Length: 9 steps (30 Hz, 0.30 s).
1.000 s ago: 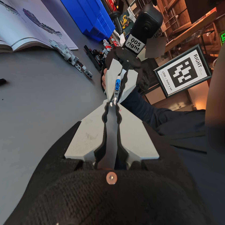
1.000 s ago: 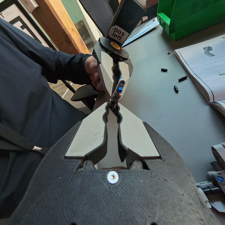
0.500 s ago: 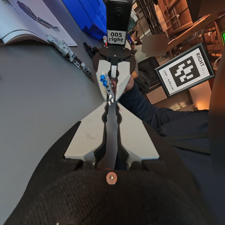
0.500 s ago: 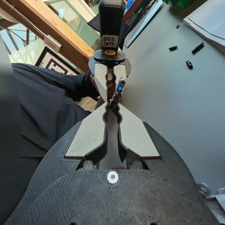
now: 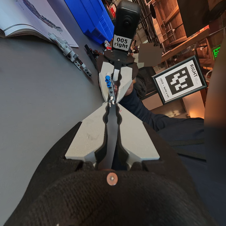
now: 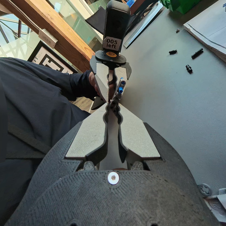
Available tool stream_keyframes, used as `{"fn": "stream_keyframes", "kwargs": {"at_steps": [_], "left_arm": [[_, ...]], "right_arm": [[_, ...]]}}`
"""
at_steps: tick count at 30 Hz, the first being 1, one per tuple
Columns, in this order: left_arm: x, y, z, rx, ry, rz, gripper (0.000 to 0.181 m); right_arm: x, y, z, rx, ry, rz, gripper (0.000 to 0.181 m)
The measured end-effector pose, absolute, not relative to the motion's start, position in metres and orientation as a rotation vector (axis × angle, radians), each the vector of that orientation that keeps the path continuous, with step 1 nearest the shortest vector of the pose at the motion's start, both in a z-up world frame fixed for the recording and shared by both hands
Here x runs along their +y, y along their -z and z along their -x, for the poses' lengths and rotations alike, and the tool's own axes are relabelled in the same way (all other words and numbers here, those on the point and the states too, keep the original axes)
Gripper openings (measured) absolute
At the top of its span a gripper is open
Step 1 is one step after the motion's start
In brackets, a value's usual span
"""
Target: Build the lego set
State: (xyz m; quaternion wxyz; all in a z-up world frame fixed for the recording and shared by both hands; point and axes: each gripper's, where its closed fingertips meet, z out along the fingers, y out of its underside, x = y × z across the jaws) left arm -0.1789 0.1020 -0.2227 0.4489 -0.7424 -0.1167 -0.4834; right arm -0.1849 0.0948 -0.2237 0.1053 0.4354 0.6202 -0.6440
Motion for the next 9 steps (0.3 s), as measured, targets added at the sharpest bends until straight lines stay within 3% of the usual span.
{"fn": "stream_keyframes", "kwargs": {"at_steps": [9], "left_arm": [[0.1021,0.2186,0.1799,-0.438,1.325,1.737,0.000]], "right_arm": [[0.0933,0.2176,0.1855,1.971,1.968,-1.263,0.007]]}}
